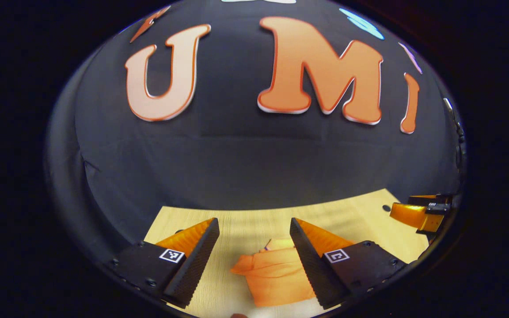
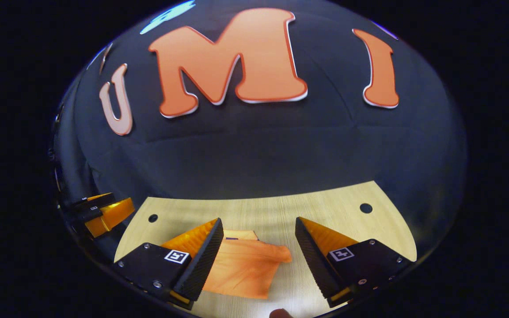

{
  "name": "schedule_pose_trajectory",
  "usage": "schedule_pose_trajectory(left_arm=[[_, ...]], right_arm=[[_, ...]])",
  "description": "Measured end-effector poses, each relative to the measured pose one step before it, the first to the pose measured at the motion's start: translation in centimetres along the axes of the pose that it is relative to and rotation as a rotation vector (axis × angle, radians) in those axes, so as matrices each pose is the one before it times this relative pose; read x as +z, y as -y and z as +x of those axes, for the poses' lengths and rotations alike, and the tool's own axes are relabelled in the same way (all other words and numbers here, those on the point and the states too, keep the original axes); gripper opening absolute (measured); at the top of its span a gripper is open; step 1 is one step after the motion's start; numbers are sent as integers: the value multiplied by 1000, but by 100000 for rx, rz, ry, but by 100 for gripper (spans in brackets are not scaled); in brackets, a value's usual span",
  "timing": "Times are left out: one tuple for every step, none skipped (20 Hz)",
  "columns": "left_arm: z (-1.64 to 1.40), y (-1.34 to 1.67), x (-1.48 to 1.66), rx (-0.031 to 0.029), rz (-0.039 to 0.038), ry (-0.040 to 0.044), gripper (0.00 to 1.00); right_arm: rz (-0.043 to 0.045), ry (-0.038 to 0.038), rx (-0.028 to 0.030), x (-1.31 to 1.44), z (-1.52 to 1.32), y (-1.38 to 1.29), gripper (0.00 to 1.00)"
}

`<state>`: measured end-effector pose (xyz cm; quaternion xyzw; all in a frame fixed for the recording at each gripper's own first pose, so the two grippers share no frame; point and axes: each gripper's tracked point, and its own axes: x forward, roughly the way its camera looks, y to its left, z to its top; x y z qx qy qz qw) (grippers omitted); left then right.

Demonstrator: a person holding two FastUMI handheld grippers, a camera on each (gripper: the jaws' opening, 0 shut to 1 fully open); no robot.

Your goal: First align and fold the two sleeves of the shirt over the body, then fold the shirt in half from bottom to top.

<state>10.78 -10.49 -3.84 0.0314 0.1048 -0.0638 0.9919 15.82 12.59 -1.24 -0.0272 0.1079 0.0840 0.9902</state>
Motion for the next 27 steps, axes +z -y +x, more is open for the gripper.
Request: schedule_pose_trajectory(left_arm=[[-1760, 358, 889, 154, -47, 2466, 99], [-1554, 466, 813, 446, -143, 2049, 98], [-1455, 499, 933, 306, -477, 2052, 99], [-1813, 298, 695, 711, -540, 2067, 99], [-1657, 251, 773, 626, -275, 2547, 99], [-1690, 251, 437, 498, -167, 2160, 99], [-1350, 388, 406, 203, -1, 1745, 98], [-1004, 421, 144, -77, 526, 1145, 99], [-1025, 118, 332, 842, 568, 1464, 99], [-891, 225, 46, 884, 676, 1170, 99], [-873, 145, 88, 823, 245, 840, 99], [-877, 231, -63, 398, -57, 382, 98], [-831, 177, -100, 96, -70, -227, 98], [-549, -107, -134, 320, -347, 248, 98], [-680, -147, 340, 107, -849, 1346, 98], [-583, 42, 228, -544, -729, 816, 98], [-565, -138, 111, -576, -495, 345, 99], [-664, -221, 220, -397, -134, 872, 99], [-540, -470, 423, 107, 95, 1427, 98], [-864, -349, 493, 321, 661, 1822, 98], [-811, -461, 456, 193, 1209, 1467, 98], [-1001, -511, 181, 347, 1214, 753, 98], [-933, -448, 162, -193, 713, 356, 98], [-927, -439, 14, -315, 180, 506, 98], [-807, -335, 73, -81, -51, 83, 98], [-560, -554, -211, 130, -205, -380, 98], [-714, -441, -120, -233, -402, -227, 98]], right_arm=[[-157, 1614, 1123, 370, -1400, -325, 99], [673, 1794, 1695, 308, -1376, -428, 99], [542, 1273, 1755, 445, -1171, -166, 99], [152, 1410, 1038, 337, -1247, 66, 99], [-922, 1716, 296, 331, -1237, 350, 99], [-1391, 1528, -448, 27, -988, 188, 99], [-806, 1137, -35, 39, -830, 41, 99], [-160, 889, 1275, 112, -972, -55, 99], [398, 642, 1604, 71, -893, -149, 99], [571, 370, 1445, -150, -486, 18, 99], [985, 1209, 1349, 194, -641, -66, 99], [485, 1002, 1048, 102, -613, -199, 99], [-289, 372, 463, -189, -452, -86, 98], [-440, -192, 215, -229, -495, -140, 98], [-323, -542, 687, -371, -355, -291, 98], [26, -292, 315, -273, -337, -312, 98], [17, -262, -98, -340, -350, -308, 99], [49, -19, -345, -191, -457, -319, 100], [314, 73, -600, -363, -565, -346, 100], [269, 182, -336, -175, -593, -421, 99], [331, 553, -282, -173, -635, -520, 99], [96, 809, 26, -9, -684, -550, 99], [-29, 1052, 270, -43, -835, -631, 99], [-516, 1732, 556, 182, -799, -666, 99], [-1211, 1623, -238, 108, -690, -389, 99], [-1283, 1477, -779, 23, -697, -333, 99], [-971, 631, 85, 40, -600, -409, 99]])
